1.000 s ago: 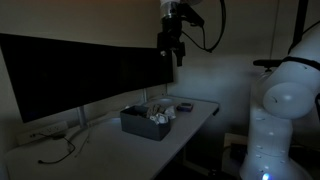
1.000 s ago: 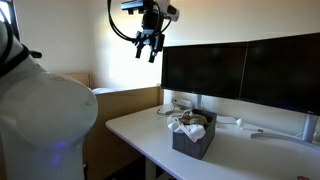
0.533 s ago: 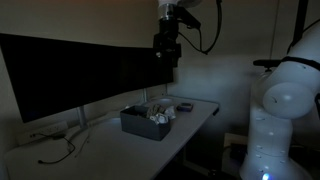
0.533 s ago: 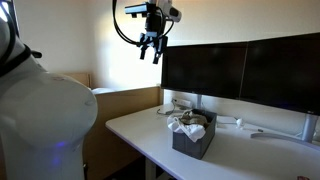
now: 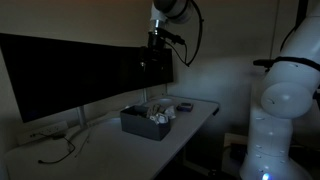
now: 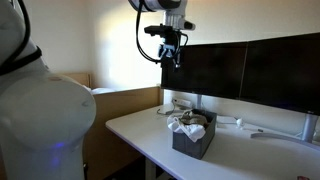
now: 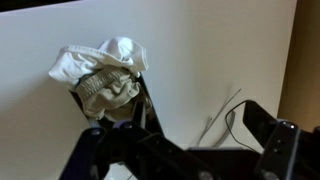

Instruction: Remove the clothing from the grey box and place them on the desk.

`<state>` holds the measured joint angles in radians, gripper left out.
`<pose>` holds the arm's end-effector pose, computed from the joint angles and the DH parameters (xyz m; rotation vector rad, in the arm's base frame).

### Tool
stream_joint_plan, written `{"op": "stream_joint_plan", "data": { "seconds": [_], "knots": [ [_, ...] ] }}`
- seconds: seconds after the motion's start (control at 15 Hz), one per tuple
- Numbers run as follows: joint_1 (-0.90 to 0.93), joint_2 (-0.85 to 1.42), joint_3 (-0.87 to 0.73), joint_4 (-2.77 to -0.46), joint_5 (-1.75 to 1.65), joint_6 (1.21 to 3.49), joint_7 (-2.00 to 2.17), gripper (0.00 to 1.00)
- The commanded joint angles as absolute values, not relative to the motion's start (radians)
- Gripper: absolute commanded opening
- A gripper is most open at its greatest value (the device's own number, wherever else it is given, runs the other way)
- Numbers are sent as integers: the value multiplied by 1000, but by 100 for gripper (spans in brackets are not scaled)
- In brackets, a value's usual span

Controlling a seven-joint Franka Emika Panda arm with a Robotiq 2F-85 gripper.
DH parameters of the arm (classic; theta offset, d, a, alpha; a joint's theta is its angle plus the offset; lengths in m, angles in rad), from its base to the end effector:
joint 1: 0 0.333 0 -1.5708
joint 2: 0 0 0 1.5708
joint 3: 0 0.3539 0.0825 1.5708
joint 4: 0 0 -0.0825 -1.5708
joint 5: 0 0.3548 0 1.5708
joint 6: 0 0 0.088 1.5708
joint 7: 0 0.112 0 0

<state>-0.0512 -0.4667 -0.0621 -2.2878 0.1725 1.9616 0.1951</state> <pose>0.3803 -0.0356 0.5806 -2.8908 0.5237 -0.1919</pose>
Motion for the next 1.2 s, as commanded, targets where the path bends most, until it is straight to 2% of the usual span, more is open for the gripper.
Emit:
{"op": "stream_joint_plan", "data": {
  "seconds": [0.0,0.6,1.13],
  "knots": [
    [-100,-396,-77,-2294,122,2092,162,100],
    [-134,-234,-106,-2292,21,2350,157,100],
    [-153,-185,-121,-2286,-20,2294,186,100]
  ]
}}
